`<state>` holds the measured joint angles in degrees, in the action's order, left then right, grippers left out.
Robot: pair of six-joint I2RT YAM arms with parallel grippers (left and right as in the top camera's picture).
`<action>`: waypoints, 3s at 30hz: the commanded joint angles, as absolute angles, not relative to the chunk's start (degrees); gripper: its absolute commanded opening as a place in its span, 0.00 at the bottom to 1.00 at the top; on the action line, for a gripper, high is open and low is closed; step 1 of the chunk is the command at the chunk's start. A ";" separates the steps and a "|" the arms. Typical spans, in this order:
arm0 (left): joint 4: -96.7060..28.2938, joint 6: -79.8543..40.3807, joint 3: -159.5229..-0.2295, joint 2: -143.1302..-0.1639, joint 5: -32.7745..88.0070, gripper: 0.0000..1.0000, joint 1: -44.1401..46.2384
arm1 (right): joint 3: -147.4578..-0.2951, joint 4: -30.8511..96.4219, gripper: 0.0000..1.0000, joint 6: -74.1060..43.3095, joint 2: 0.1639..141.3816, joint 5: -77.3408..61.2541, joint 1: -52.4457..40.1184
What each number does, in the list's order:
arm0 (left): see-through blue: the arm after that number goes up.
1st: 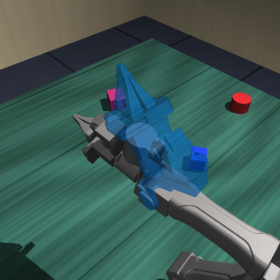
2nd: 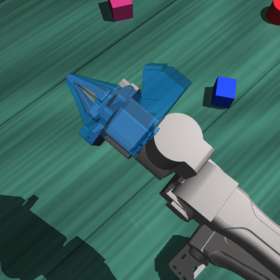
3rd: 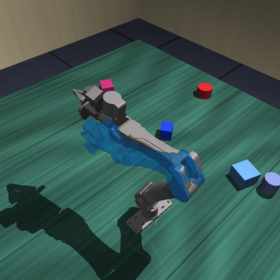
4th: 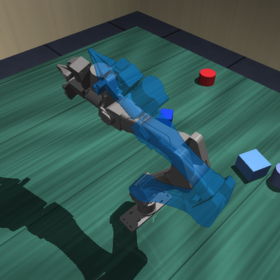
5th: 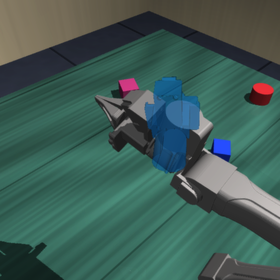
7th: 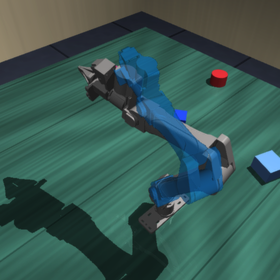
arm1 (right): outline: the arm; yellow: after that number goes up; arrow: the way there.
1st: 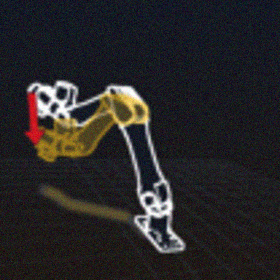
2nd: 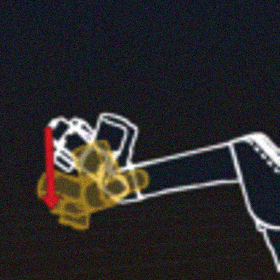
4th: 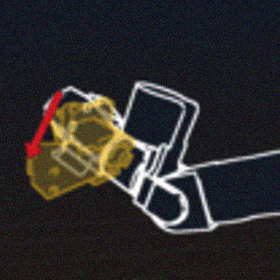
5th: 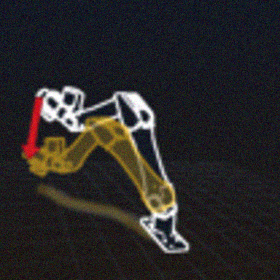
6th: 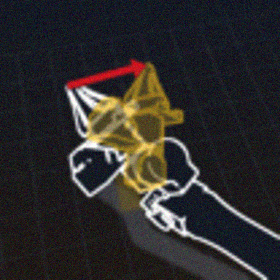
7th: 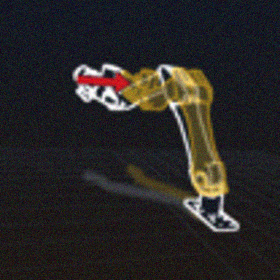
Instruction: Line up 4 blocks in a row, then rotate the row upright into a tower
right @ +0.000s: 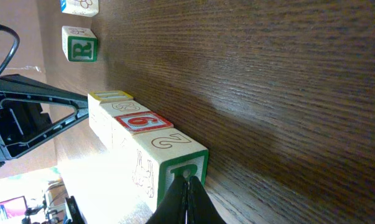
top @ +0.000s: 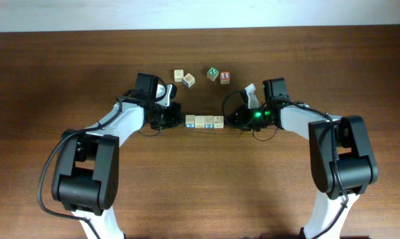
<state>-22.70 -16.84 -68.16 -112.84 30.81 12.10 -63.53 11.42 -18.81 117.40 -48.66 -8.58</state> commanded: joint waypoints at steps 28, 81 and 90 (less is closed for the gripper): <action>-22.57 -15.77 -69.17 -113.19 31.77 0.00 12.34 | -64.47 12.38 0.04 -15.46 109.58 -45.80 -15.46; -24.08 -15.75 -69.17 -113.19 32.18 0.00 12.34 | -73.10 18.20 0.04 -18.15 109.58 -37.17 -24.80; -24.08 -15.75 -69.17 -113.19 32.18 0.00 12.34 | -73.10 16.86 0.04 -18.96 109.60 -35.62 -25.08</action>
